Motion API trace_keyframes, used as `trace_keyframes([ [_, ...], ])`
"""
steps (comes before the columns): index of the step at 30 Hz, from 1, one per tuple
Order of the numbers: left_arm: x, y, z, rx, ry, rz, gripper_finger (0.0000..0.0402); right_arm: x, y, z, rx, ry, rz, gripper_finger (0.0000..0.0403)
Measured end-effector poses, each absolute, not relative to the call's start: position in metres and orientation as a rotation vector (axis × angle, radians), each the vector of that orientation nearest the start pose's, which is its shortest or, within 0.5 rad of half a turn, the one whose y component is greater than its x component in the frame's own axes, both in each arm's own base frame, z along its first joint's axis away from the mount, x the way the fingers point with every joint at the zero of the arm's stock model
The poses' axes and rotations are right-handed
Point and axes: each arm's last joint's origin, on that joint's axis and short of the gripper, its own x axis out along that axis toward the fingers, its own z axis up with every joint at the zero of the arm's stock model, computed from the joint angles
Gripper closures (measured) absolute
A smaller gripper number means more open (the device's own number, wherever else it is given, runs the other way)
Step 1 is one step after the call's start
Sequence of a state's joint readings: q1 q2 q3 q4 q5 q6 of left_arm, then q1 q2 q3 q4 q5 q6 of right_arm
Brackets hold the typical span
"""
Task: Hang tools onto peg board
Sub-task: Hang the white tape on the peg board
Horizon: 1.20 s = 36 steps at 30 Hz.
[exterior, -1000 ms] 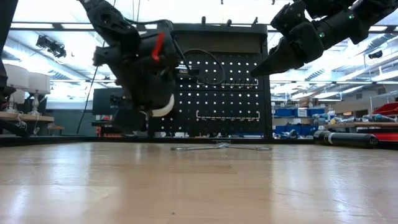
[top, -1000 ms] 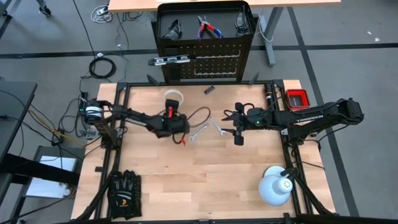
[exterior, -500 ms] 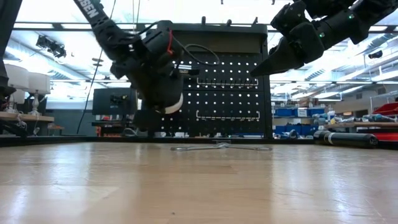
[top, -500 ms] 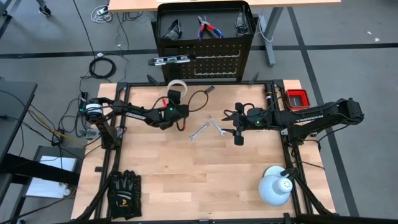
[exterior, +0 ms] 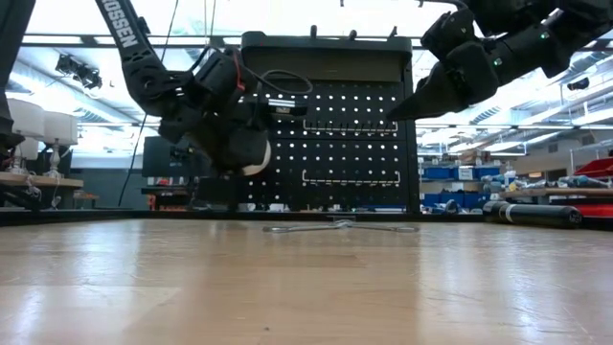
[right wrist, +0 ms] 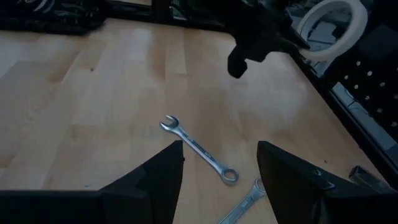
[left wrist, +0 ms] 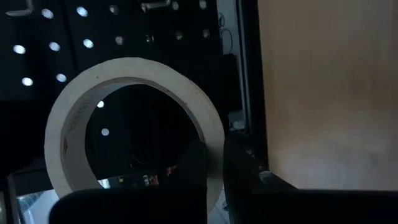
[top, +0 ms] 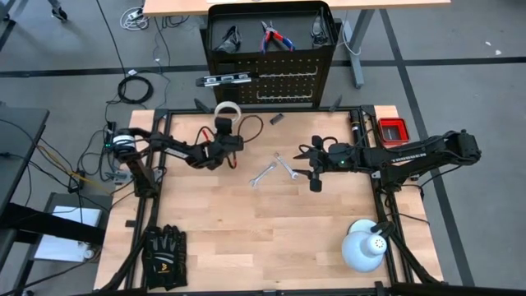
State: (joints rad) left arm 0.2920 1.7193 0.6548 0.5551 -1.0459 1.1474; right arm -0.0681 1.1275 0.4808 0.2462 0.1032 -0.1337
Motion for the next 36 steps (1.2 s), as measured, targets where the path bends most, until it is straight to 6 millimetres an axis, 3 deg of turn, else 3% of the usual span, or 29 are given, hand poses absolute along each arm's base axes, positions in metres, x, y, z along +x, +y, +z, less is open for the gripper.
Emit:
trace_keyframes([
  [6,0.278,0.125,0.139,1.139,1.226,0.839,0.0386,0.227,-0.018,0.205,-0.139,0.407,-0.142,0.0190],
  [36,0.267,0.152,0.135,1.061,1.182,0.726,0.0381,0.227,-0.018,0.205,-0.138,0.408,-0.140,0.0190],
])
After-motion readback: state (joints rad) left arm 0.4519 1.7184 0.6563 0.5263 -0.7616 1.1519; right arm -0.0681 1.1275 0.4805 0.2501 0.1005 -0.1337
